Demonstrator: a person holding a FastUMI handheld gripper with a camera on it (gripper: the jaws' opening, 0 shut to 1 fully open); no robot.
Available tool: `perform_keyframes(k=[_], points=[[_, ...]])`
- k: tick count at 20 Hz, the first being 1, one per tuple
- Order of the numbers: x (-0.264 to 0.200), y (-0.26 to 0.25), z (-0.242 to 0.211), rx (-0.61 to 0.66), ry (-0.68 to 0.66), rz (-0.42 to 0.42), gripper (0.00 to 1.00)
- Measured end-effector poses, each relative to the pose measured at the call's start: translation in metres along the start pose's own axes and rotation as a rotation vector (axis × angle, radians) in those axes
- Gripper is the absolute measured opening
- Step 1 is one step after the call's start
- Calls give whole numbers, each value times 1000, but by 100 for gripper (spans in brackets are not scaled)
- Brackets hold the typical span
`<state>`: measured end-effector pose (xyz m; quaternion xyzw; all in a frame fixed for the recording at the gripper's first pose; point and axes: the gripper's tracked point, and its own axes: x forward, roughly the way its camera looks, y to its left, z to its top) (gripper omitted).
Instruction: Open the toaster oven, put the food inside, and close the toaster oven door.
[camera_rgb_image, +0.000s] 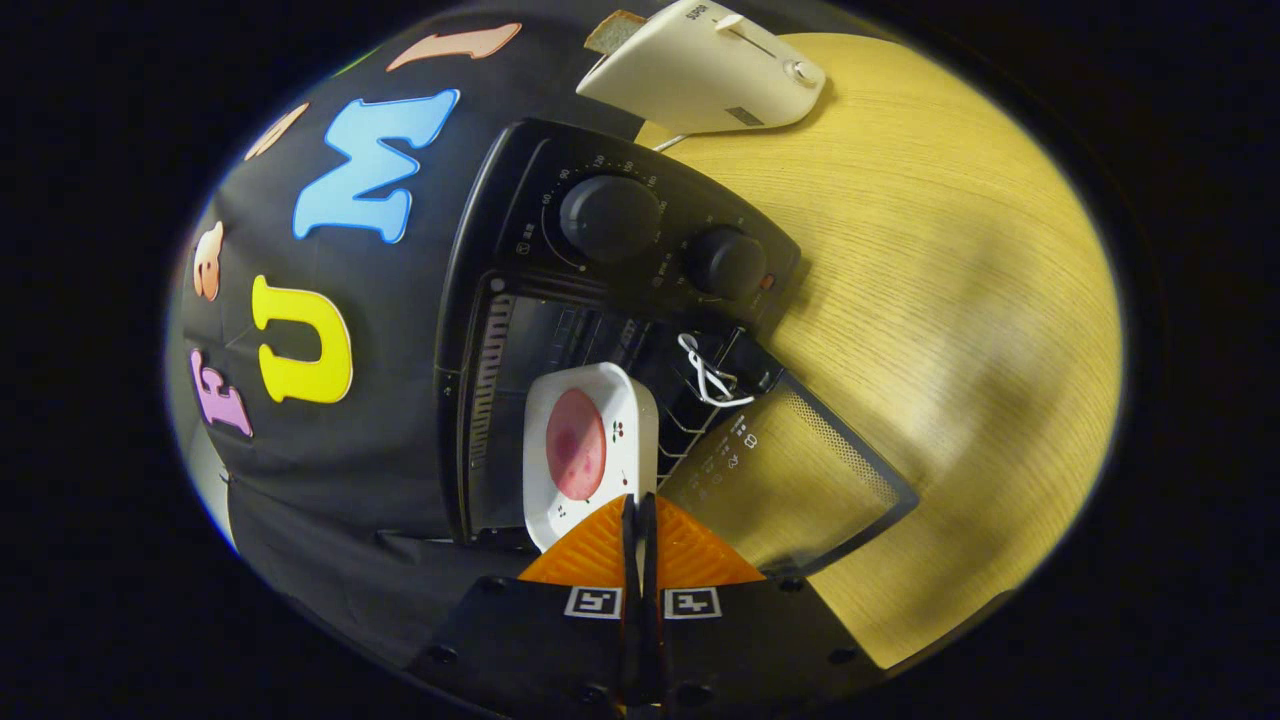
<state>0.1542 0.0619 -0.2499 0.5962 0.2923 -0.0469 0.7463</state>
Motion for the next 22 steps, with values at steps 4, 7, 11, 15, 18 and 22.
perform_keyframes(k=[4,7,11,15,18,22], points=[[22,4,12,48,-90,-16,2],[31,2,12,63,-131,-49,2],[45,7,7,51,-159,-46,2],[54,12,13,44,-200,-50,2],[60,15,18,54,-207,-41,4],[62,23,16,39,-180,8,9]])
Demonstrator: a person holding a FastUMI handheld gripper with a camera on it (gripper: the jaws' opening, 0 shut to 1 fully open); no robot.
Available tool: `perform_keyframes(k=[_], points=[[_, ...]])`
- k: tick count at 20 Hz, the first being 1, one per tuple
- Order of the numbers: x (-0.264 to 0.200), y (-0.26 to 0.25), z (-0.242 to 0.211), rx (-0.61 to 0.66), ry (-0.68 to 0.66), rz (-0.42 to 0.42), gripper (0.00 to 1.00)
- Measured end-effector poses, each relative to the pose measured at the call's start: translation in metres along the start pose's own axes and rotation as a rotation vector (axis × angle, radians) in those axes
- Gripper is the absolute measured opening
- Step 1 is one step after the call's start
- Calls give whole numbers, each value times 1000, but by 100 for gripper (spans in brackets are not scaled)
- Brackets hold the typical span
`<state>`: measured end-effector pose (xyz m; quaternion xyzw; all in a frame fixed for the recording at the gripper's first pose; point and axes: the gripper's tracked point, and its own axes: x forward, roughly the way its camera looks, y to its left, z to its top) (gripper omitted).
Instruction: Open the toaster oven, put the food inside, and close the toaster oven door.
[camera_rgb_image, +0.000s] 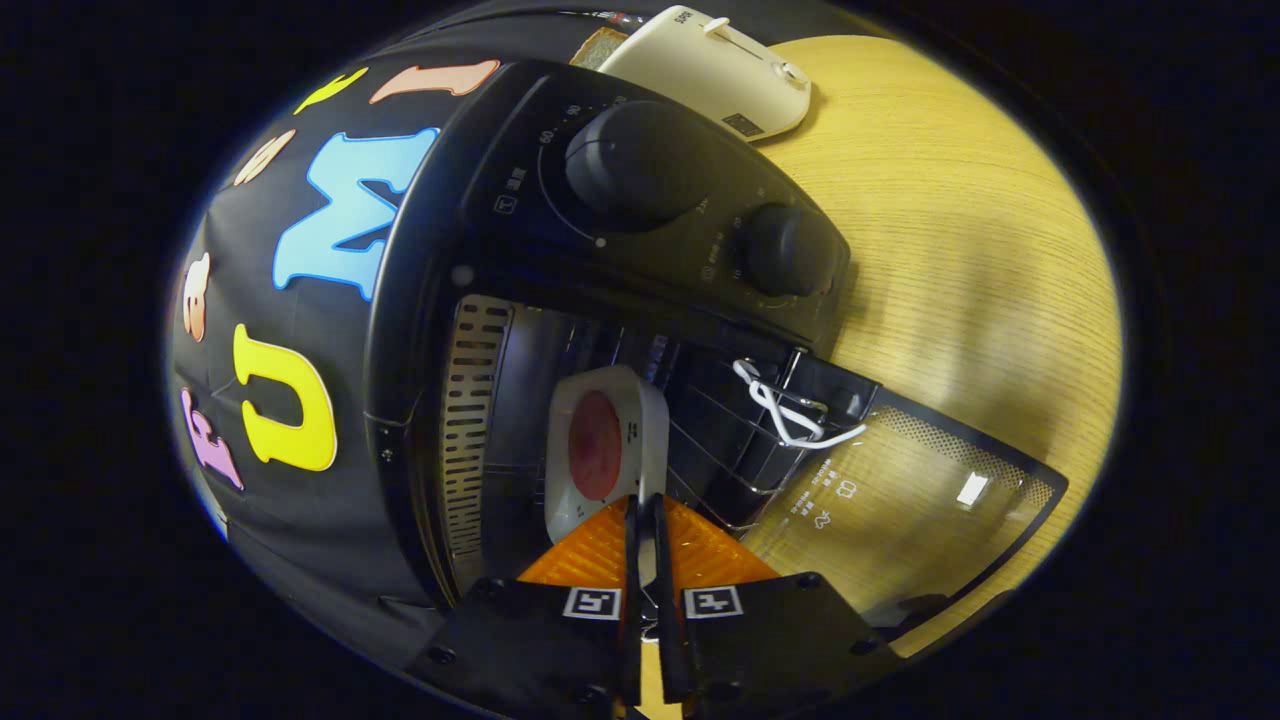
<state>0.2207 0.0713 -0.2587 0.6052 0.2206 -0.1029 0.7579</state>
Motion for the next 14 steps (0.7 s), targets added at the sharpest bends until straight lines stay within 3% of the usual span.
perform_keyframes(k=[2,3,6,8,14], points=[[-5,5,-5,0,29,23,23],[-9,11,-7,-2,36,46,41],[-25,14,-11,-32,59,49,80],[-38,12,-14,-66,60,47,97],[-87,4,-24,-220,35,21,98]])
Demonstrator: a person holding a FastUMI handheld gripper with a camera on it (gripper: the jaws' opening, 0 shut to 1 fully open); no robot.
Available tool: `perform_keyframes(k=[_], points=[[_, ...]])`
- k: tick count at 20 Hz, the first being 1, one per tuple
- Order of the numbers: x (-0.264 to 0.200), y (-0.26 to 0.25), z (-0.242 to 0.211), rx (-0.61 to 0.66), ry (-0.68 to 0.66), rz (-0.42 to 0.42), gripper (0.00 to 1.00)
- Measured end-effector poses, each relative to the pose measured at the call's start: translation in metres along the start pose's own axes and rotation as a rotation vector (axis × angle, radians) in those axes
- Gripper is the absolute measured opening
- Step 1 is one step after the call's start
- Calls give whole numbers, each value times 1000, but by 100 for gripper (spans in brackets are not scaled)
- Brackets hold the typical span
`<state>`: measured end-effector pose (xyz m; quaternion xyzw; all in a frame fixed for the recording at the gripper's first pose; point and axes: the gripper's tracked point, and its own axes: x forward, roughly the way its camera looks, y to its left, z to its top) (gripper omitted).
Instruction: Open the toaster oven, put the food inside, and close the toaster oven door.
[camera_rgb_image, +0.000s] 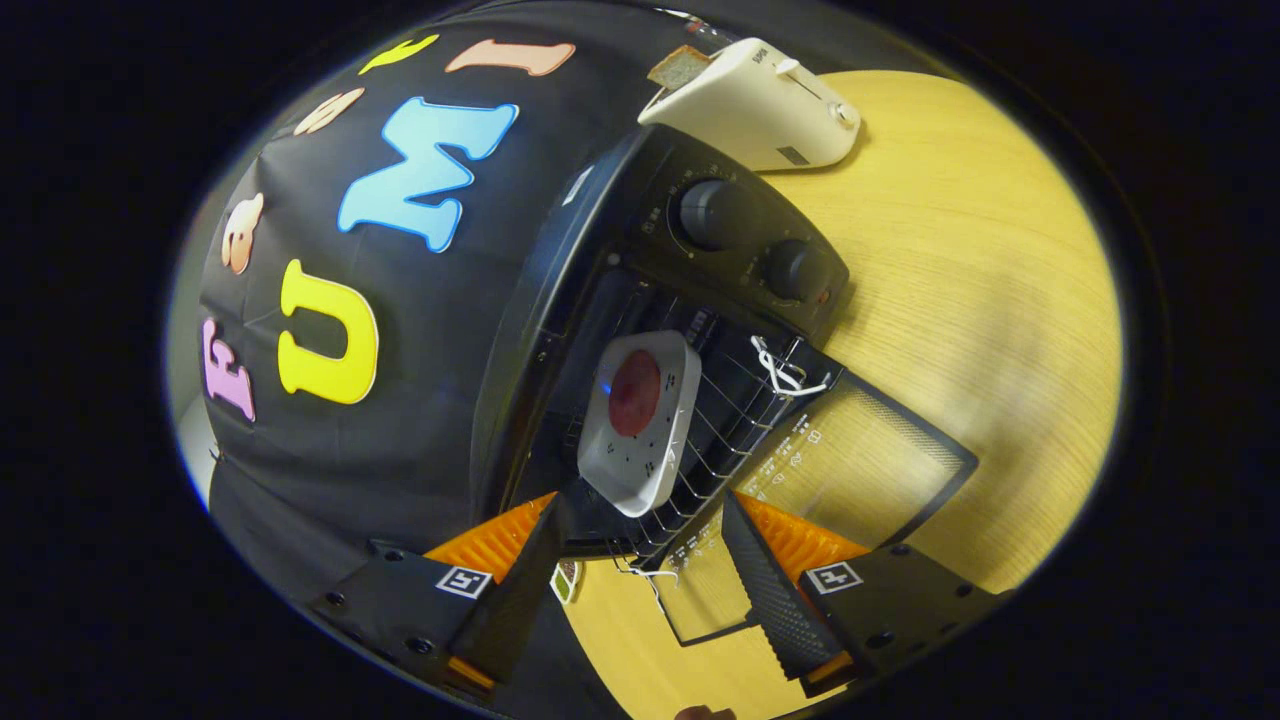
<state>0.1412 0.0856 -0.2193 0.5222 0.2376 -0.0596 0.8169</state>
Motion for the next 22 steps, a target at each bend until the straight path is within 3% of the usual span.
perform_keyframes(k=[4,9,18,22], points=[[-30,-8,-11,-134,-10,-39,98],[-57,-31,-23,-360,-17,-160,98],[-71,-61,-62,-770,140,-307,98],[-66,-80,-68,-891,182,-388,98]])
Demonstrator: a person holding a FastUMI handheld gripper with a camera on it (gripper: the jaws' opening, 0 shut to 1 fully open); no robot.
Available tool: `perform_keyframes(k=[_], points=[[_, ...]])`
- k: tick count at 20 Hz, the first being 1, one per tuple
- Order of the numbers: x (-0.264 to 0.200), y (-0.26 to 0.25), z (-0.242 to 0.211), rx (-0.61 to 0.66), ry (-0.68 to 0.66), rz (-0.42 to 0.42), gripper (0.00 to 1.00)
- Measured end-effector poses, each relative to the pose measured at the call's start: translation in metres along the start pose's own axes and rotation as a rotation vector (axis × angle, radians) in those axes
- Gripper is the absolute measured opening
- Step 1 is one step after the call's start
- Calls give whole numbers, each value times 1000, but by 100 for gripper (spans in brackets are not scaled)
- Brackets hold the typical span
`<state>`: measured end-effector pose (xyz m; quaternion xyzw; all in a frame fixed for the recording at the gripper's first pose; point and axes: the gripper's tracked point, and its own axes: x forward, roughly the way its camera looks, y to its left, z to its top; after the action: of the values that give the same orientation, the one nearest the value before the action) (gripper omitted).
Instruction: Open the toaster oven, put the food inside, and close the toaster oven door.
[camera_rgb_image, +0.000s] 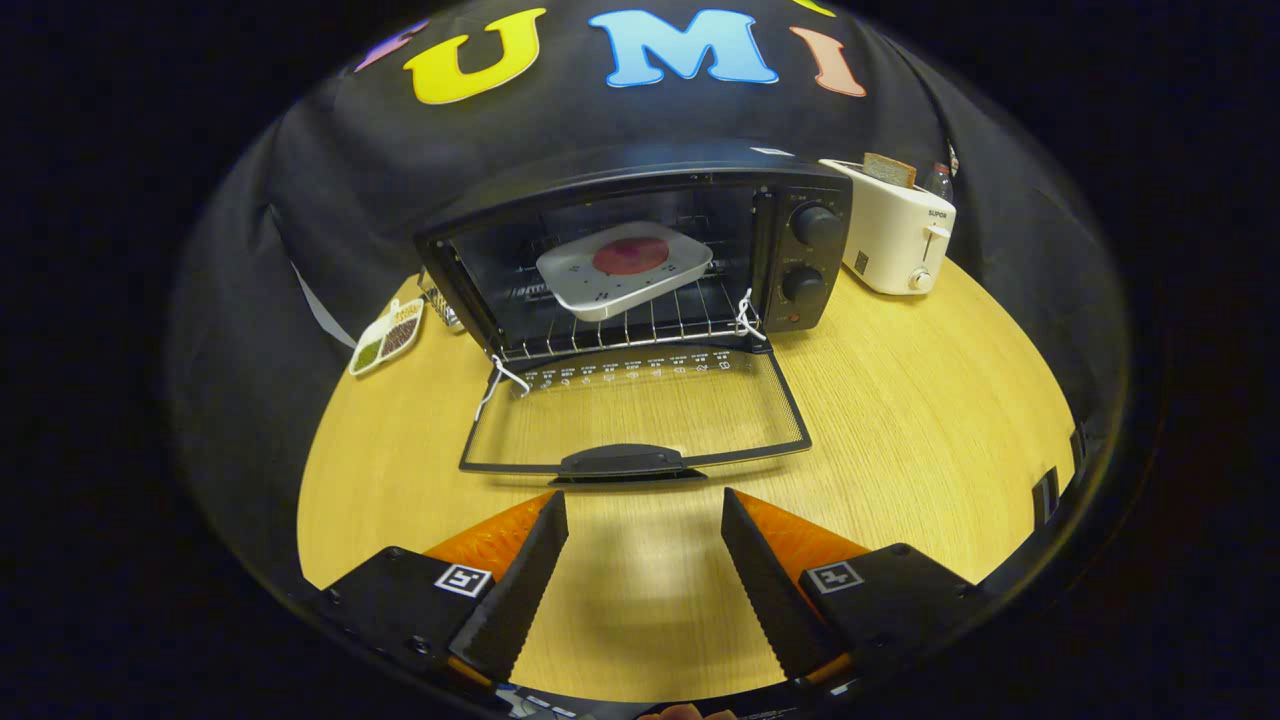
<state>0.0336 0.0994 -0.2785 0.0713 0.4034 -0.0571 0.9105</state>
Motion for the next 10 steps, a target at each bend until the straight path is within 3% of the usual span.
perform_keyframes(k=[10], points=[[43,-9,-25,-61,118,-72,99]])
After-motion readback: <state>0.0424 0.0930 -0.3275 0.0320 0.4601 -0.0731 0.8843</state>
